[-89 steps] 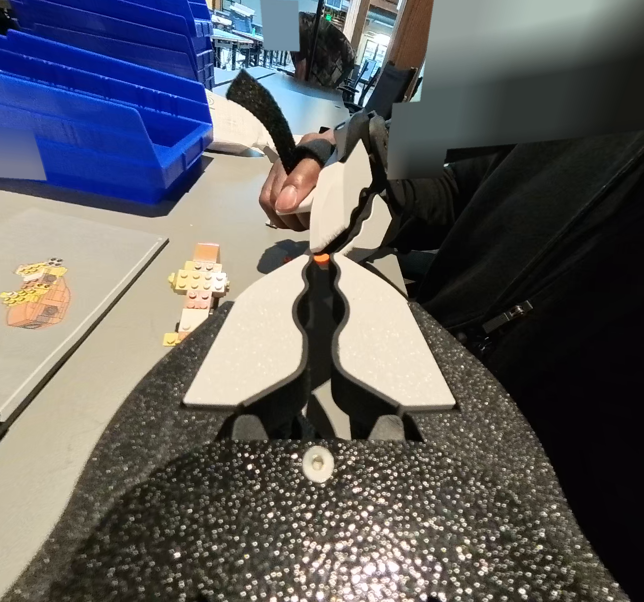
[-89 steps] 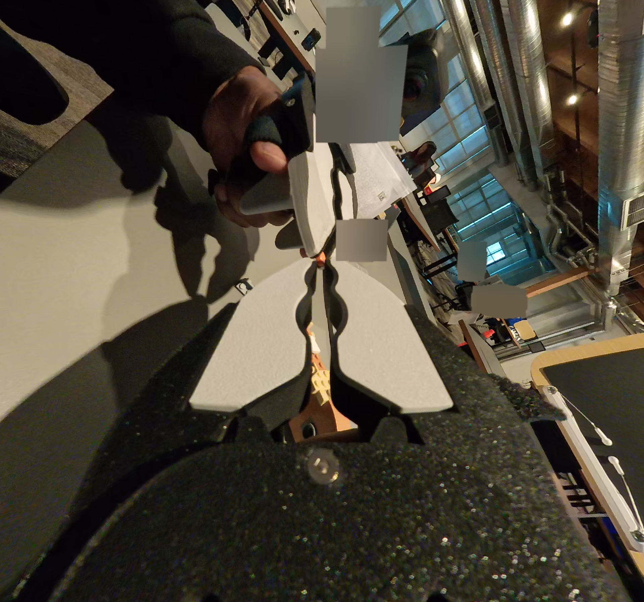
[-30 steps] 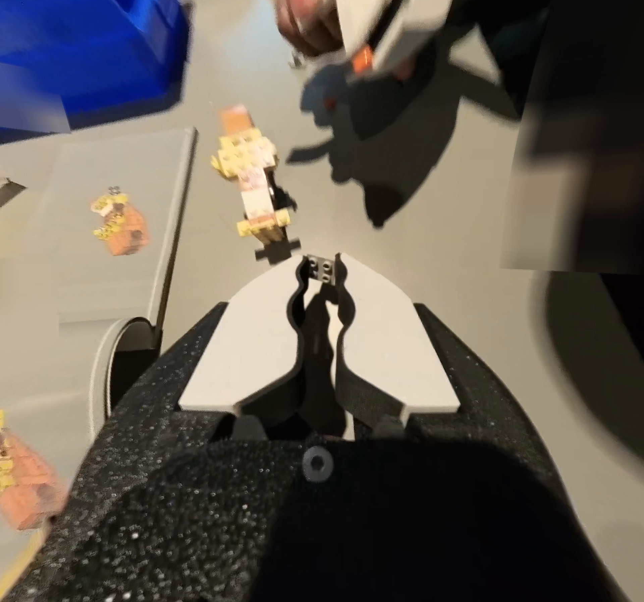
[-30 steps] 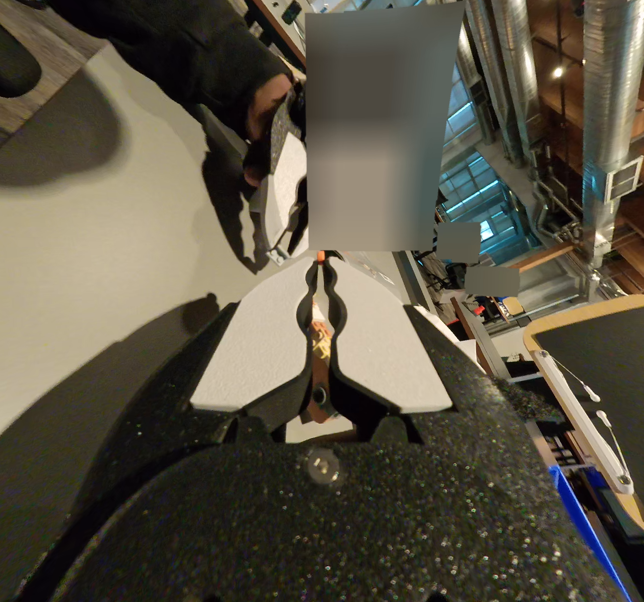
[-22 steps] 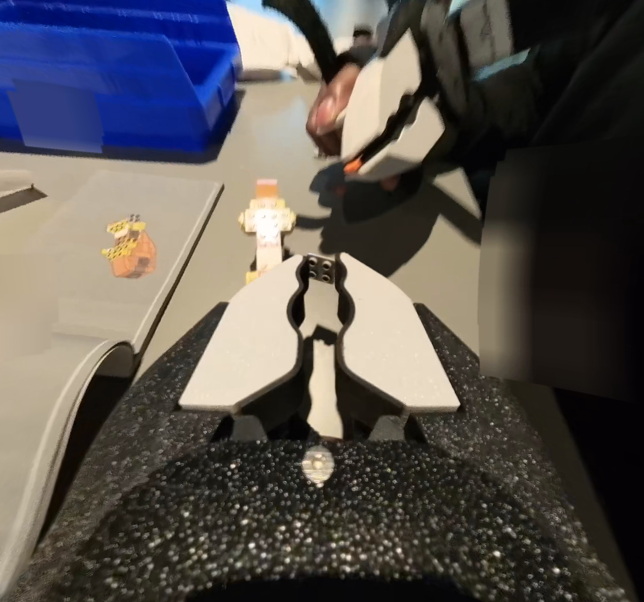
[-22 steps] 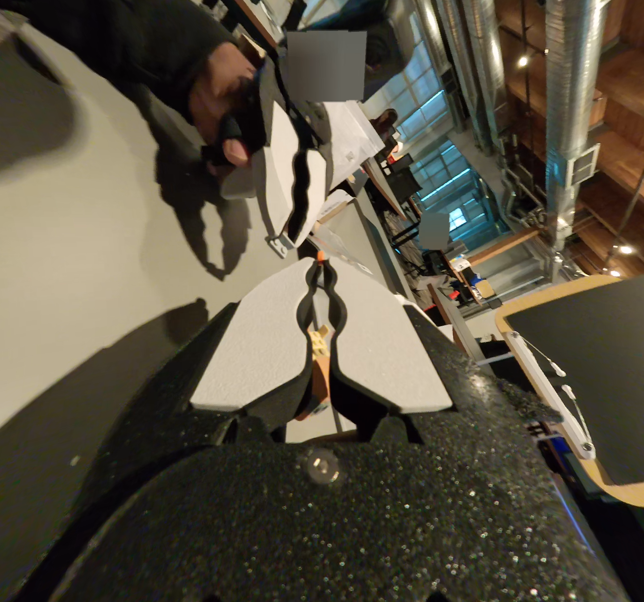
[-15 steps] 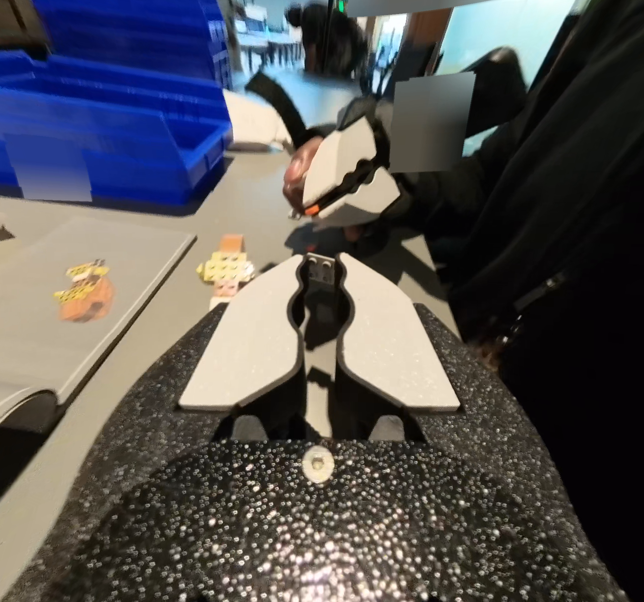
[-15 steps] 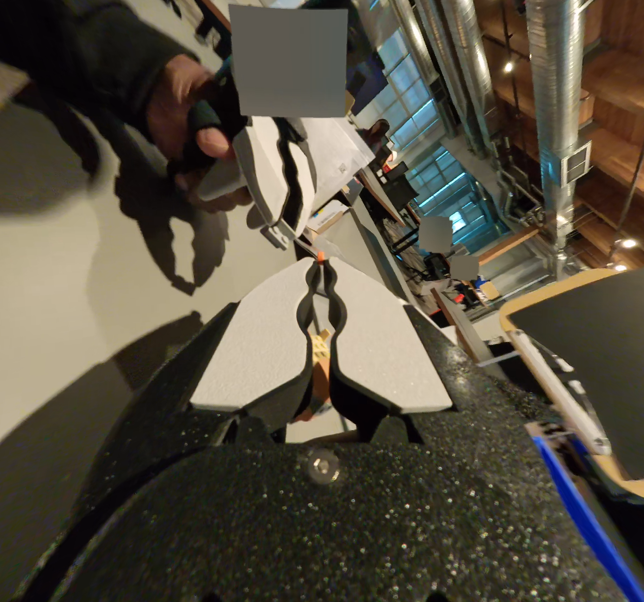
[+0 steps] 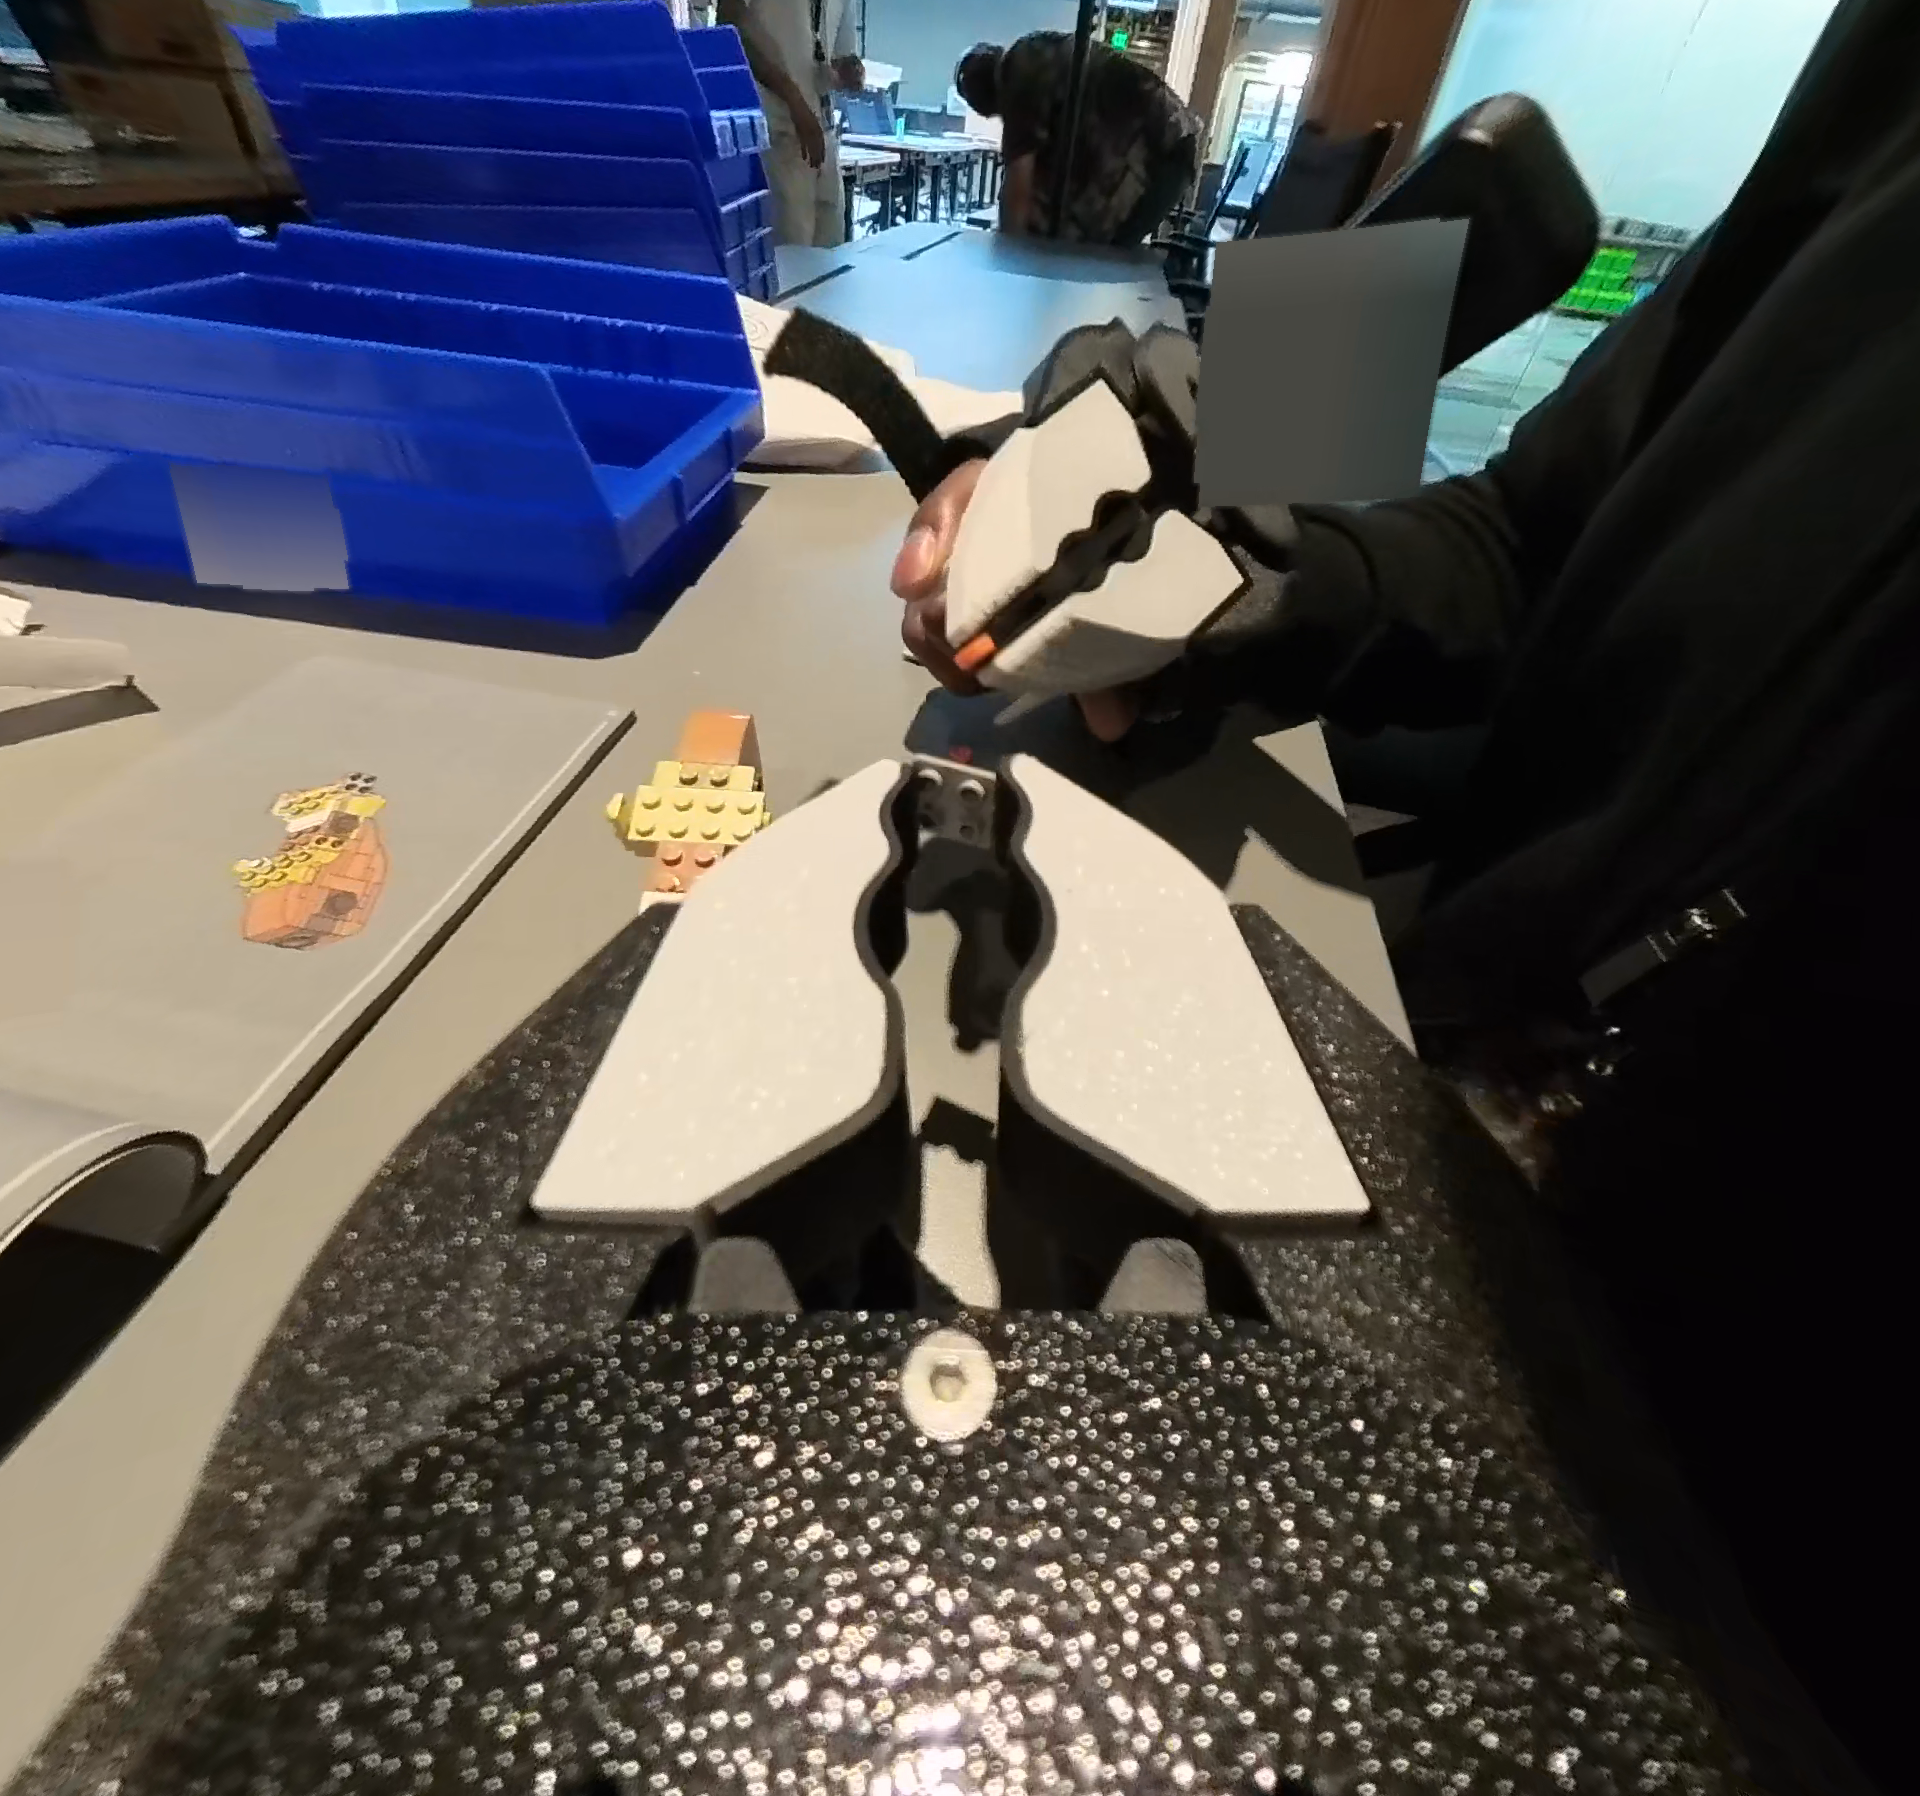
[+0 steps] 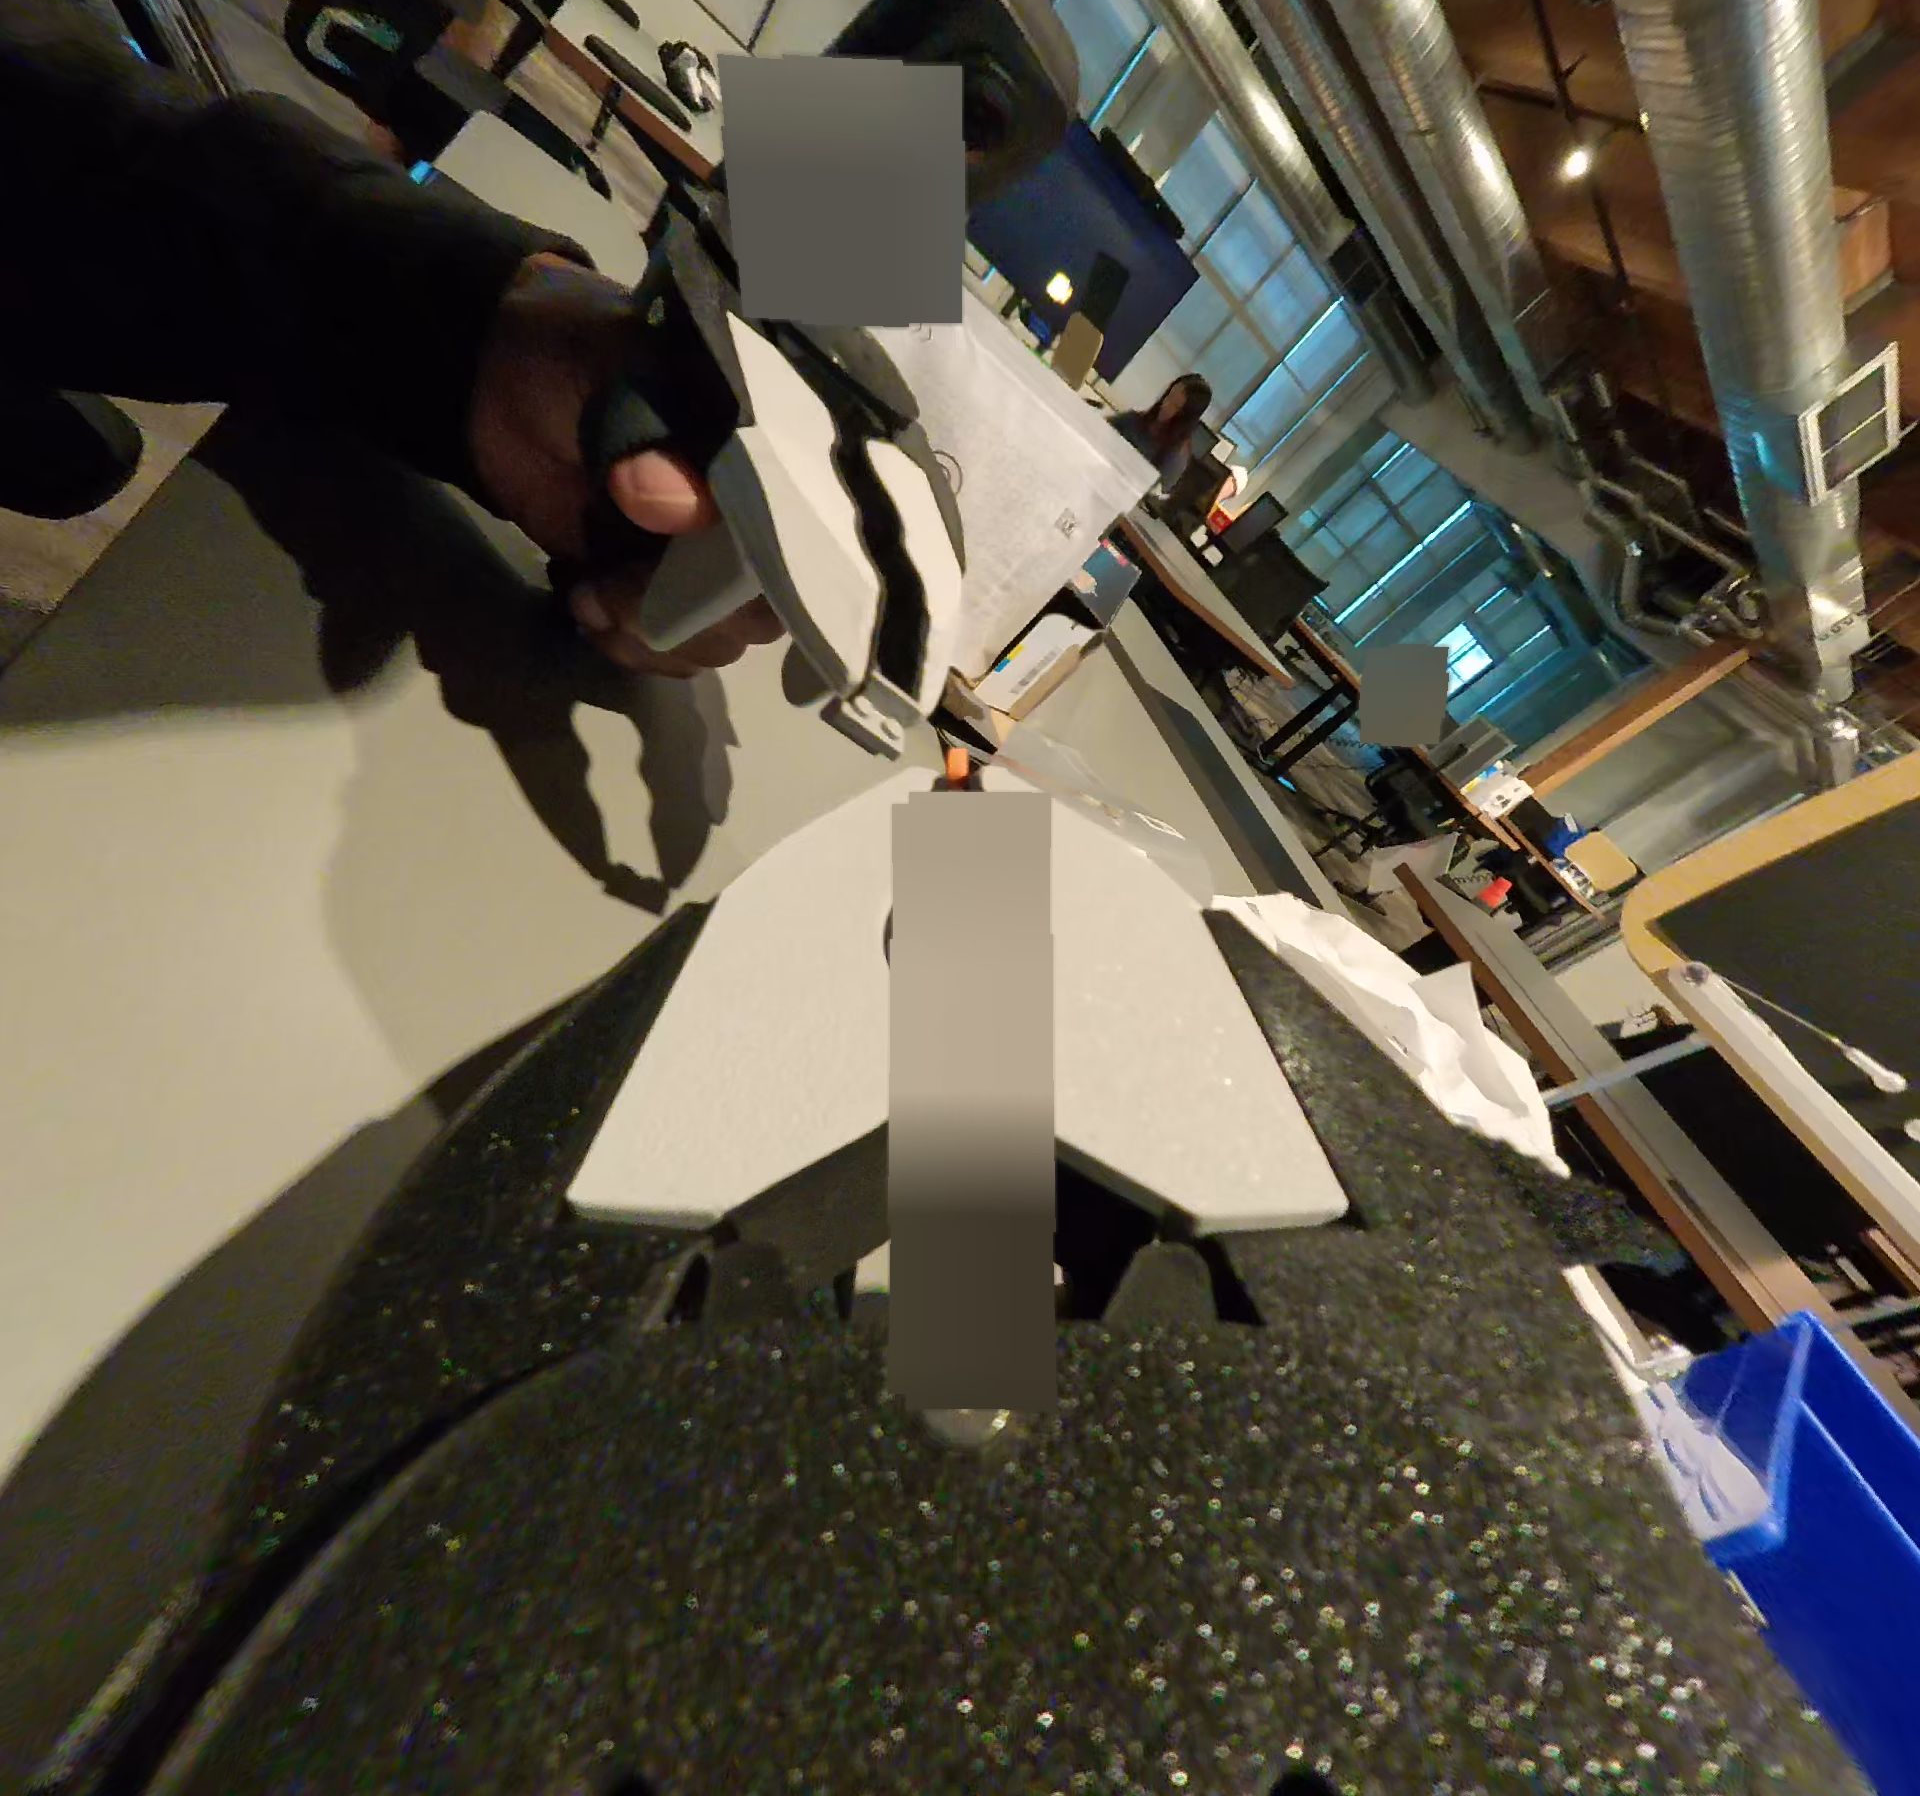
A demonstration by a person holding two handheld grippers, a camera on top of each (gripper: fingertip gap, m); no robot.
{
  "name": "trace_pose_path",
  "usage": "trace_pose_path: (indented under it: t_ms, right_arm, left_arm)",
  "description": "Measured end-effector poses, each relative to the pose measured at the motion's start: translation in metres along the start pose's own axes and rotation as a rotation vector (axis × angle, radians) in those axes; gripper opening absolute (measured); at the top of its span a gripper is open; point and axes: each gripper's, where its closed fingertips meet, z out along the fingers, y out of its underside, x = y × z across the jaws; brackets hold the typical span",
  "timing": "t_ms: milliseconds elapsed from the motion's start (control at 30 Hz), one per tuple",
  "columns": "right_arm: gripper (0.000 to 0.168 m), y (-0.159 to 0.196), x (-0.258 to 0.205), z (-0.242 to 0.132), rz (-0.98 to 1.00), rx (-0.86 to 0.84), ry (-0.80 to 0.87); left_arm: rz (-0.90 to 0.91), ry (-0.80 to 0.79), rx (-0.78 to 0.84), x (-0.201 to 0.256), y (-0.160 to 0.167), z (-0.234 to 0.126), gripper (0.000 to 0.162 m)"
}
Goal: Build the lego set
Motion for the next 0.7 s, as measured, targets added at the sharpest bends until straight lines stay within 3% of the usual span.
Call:
trace_pose_path:
  t_ms: [700]
  right_arm:
    - [0.003,0.012,0.015,-0.007,-0.087,-0.018,0.138]
  left_arm:
    - [-0.023,-0.009,-0.024,-0.002,-0.002,0.009,0.013]
